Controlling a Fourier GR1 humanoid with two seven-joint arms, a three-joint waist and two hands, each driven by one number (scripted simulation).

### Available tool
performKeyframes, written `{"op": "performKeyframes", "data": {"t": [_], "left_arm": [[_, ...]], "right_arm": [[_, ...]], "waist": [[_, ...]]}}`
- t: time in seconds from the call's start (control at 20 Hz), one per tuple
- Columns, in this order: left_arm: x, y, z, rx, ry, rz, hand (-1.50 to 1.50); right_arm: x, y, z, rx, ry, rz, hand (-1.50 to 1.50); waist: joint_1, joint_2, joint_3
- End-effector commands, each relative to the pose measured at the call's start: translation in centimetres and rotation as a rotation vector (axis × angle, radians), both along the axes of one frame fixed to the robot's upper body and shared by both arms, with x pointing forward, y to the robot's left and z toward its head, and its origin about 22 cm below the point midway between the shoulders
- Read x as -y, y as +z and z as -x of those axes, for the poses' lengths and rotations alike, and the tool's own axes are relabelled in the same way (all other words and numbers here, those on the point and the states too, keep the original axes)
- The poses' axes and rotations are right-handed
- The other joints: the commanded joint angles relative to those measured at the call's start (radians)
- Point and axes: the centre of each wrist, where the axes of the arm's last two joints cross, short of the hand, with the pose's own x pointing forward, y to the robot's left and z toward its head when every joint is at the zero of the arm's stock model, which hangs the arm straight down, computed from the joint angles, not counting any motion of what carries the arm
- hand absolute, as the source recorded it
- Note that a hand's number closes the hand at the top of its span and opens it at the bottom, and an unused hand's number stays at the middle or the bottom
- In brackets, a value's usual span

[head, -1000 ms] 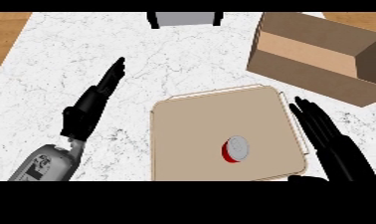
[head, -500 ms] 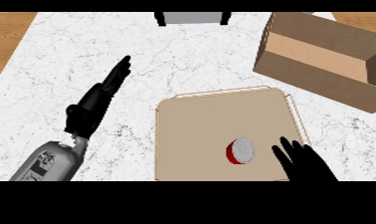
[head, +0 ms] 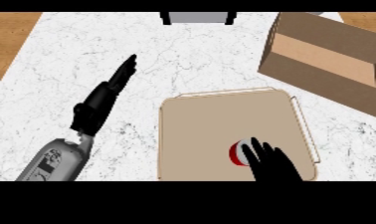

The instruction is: Pick the can from the tray and place it in the cardboard box

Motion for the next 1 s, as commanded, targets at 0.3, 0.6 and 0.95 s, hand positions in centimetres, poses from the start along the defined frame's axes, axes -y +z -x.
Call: {"op": "performKeyframes", "data": {"t": [0.3,0.6,0.95], "left_arm": [[1.3,0.4,0.3,0.000,0.000,0.011,0.00],[-0.4,-1.4,-0.1,-0.001,-0.012,-0.014,0.00],[1.4,-0.1,1.0,0.008,-0.026,0.004,0.00]], "right_arm": [[-3.0,-2.1,-2.7,-0.049,-0.067,0.039,-1.50],[-1.4,-3.7,-4.1,-0.057,-0.071,0.054,-1.50],[-1.8,-4.1,-4.8,-0.034,-0.051,0.065,-1.50]], "waist": [[0.003,0.001,0.001],[0.000,0.001,0.001],[0.002,0.001,0.001]]}}
